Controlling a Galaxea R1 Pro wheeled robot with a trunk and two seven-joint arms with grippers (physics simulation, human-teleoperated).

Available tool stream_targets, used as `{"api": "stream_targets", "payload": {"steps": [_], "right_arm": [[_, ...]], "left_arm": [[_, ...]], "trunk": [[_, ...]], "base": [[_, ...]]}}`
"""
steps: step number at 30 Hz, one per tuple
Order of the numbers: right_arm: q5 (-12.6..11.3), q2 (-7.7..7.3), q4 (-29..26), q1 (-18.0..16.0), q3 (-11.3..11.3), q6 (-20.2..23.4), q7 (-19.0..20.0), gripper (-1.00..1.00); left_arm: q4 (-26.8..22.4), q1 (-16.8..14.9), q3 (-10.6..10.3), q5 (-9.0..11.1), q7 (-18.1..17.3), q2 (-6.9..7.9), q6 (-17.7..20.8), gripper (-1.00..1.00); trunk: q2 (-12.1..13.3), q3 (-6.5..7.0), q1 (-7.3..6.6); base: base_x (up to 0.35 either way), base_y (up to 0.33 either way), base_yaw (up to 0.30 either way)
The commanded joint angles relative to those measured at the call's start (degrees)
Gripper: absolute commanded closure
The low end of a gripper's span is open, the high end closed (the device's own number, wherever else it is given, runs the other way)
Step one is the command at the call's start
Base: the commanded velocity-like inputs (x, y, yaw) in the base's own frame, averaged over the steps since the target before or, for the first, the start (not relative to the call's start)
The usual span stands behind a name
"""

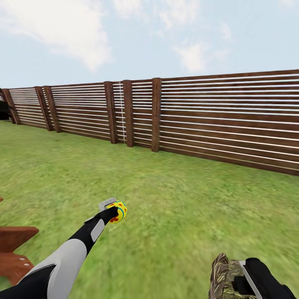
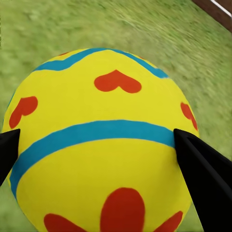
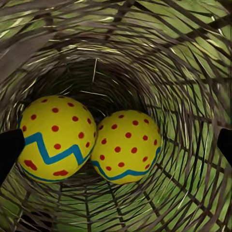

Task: Take the three Easter eggs out of the wicker basket on the lawn in the garden, then place them on the lawn next to a single tree (choose any tree) so that all three eggs are next to the same tree and none are left in the basket.

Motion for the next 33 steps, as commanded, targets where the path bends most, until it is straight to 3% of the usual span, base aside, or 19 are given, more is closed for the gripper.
{"api": "stream_targets", "payload": {"steps": [1,6,11,17,33], "right_arm": [[0.3,-0.19,-0.1,0.0,-0.1,0.2,0.1,-1.0],[-0.3,-3.24,0.0,0.0,-0.1,0.1,0.5,-1.0],[-0.4,-5.0,0.0,0.0,-0.1,0.0,0.6,-1.0],[-0.4,-5.1,0.0,0.0,-0.1,0.0,0.6,-1.0],[-0.4,-5.01,0.0,0.0,-0.2,0.0,0.6,-1.0]], "left_arm": [[-0.1,0.0,0.3,0.4,-0.3,-0.05,0.4,1.0],[-0.1,0.0,0.3,0.4,-0.3,-0.07,0.4,1.0],[-0.1,0.0,0.3,0.3,-0.3,-0.1,0.4,1.0],[-0.1,0.0,0.3,0.4,-0.3,-0.16,0.4,1.0],[-0.1,0.0,0.3,0.3,-0.3,-0.2,0.4,1.0]], "trunk": [[-0.4,-0.24,0.21],[-2.4,-1.14,1.31],[-4.5,-2.04,2.41],[-6.9,-3.12,3.73],[-7.1,-6.66,4.14]], "base": [[0.0,0.0,0.0],[0.0,0.0,0.0],[0.0,0.0,0.0],[0.0,0.0,0.0],[0.0,0.0,0.0]]}}
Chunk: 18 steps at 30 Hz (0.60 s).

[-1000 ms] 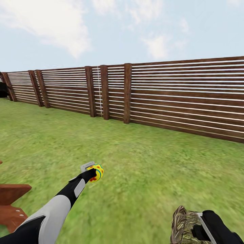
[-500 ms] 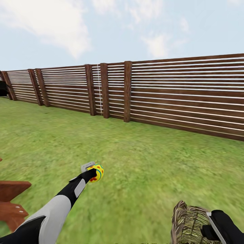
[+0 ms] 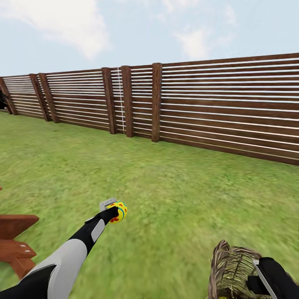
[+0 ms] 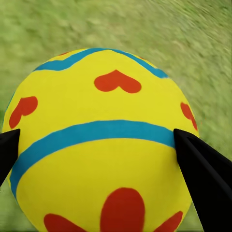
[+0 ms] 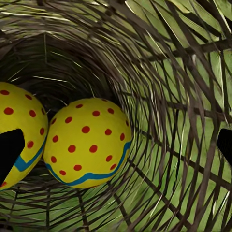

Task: Take the three Easter eggs out of the wicker basket on the lawn in the garden, then place them on the lawn next to a single tree (choose any tree) so that all three eggs are next to the same tree and none are left in the basket.

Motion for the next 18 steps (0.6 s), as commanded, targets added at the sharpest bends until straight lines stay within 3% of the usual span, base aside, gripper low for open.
{"api": "stream_targets", "payload": {"steps": [1,12,18], "right_arm": [[0.3,0.01,-0.1,0.0,-0.1,0.2,0.1,-1.0],[0.3,0.24,-0.1,0.0,0.0,0.2,0.1,-1.0],[0.3,0.38,-0.1,0.0,0.0,0.2,0.1,-1.0]], "left_arm": [[-0.1,0.0,0.3,0.5,-0.3,-0.04,0.4,1.0],[-0.1,0.0,0.3,0.4,-0.3,-0.3,0.4,1.0],[-0.2,0.0,0.3,0.4,-0.3,-0.18,-1.8,1.0]], "trunk": [[0.0,-0.28,0.01],[-0.2,-2.72,0.29],[-0.2,-2.72,0.29]], "base": [[0.0,0.0,0.0],[0.0,0.0,0.0],[0.0,0.0,0.0]]}}
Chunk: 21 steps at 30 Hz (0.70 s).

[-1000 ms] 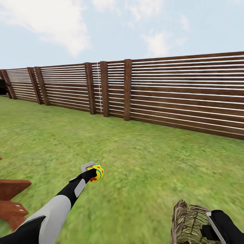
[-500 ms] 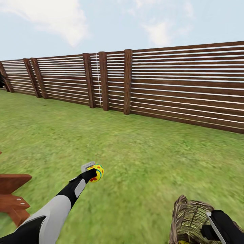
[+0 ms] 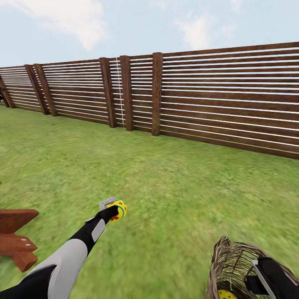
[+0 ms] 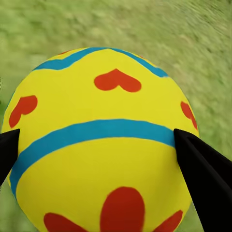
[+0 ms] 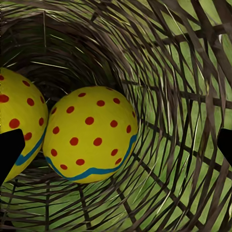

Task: Take the three Easter eggs out of the wicker basket on the lawn in the garden, then place them on the lawn next to a single tree (choose any tree) so that all three eggs are next to the same tree and none are left in the basket.

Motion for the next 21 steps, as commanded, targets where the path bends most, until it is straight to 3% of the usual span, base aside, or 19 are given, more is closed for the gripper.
{"api": "stream_targets", "payload": {"steps": [1,16,21], "right_arm": [[0.3,0.04,-0.1,0.0,-0.1,0.3,0.1,-1.0],[0.3,0.21,-0.1,0.0,0.1,0.2,0.1,-1.0],[0.3,0.31,-0.1,0.0,0.2,0.0,0.1,-1.0]], "left_arm": [[-0.1,0.0,0.3,0.5,-0.3,-0.04,0.1,1.0],[-4.0,0.0,0.4,0.6,0.1,0.31,-0.7,1.0],[-7.7,0.0,1.0,0.9,0.7,0.17,-0.5,1.0]], "trunk": [[0.0,-0.05,-0.01],[0.0,-0.05,-0.01],[0.0,-0.05,-0.01]], "base": [[0.0,0.0,0.0],[0.0,0.0,0.0],[0.0,0.0,0.0]]}}
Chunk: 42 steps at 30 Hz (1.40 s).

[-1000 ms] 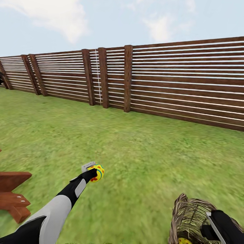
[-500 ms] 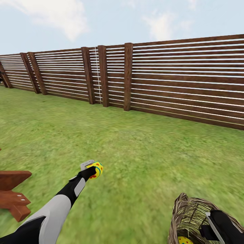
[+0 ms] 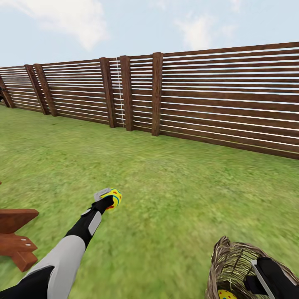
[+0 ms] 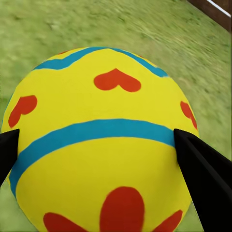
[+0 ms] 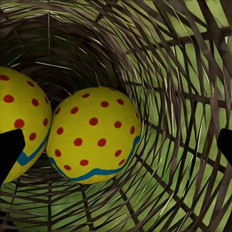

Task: Take the three Easter eggs out of the wicker basket on the lawn in the garden, then place them on the lawn next to a single tree (choose any tree) so that all three eggs are next to the same tree and none are left in the basket.

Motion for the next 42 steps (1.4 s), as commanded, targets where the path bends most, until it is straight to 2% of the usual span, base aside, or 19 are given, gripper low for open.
{"api": "stream_targets", "payload": {"steps": [1,7,12,15,18,20,25,31,36,42], "right_arm": [[0.3,-0.01,-0.1,0.0,0.0,0.2,0.1,-1.0],[0.3,-0.03,-0.1,0.0,-0.1,0.3,0.2,-1.0],[0.3,-0.02,-0.7,0.0,0.0,0.4,0.2,-1.0],[0.3,-0.03,-1.2,0.0,0.0,0.6,0.2,-1.0],[0.3,-0.07,-1.5,0.0,-0.1,0.6,0.2,-1.0],[0.3,-0.1,-1.5,0.0,-0.1,0.7,0.2,-1.0],[0.3,-0.11,-1.5,0.0,-0.1,0.7,0.2,-1.0],[0.3,-0.11,-1.6,0.0,-0.2,0.7,0.2,-1.0],[0.3,-0.11,-3.3,0.0,-0.2,0.8,0.2,-1.0],[0.3,-0.11,-3.8,0.0,0.0,0.8,0.2,-1.0]], "left_arm": [[-0.2,0.0,0.3,0.6,-0.3,-0.05,0.2,1.0],[-0.6,0.0,0.4,0.7,-0.5,0.11,0.0,1.0],[-5.7,0.0,0.3,0.7,-0.5,0.12,0.5,1.0],[-12.0,0.0,0.0,0.6,-0.5,-0.21,2.2,1.0],[-18.3,0.0,-0.1,0.6,-0.5,-0.27,7.0,1.0],[-20.1,0.0,-0.1,0.5,-0.5,-0.28,8.1,1.0],[-21.0,0.0,-0.1,0.4,-0.6,0.16,7.9,1.0],[-21.0,0.0,-0.1,0.4,-0.6,0.0,7.7,1.0],[-21.3,0.0,-0.1,0.4,-0.6,0.07,7.6,1.0],[-25.9,0.0,0.0,0.3,-0.6,-0.02,8.2,1.0]], "trunk": [[0.0,-0.05,-0.01],[0.0,-0.05,-0.01],[0.0,-0.05,-0.01],[0.0,-0.05,-0.01],[0.0,-0.05,-0.01],[0.0,-0.05,-0.01],[0.0,-0.05,-0.01],[0.0,-0.05,-0.01],[-0.1,-1.16,0.12],[-0.2,-2.49,0.27]], "base": [[0.0,0.0,0.0],[0.0,0.0,0.0],[0.0,0.0,0.0],[0.0,0.0,0.0],[0.0,0.0,0.0],[0.0,0.0,0.0],[0.0,0.0,0.0],[0.0,0.0,0.0],[0.0,0.0,0.0],[0.0,0.0,0.0]]}}
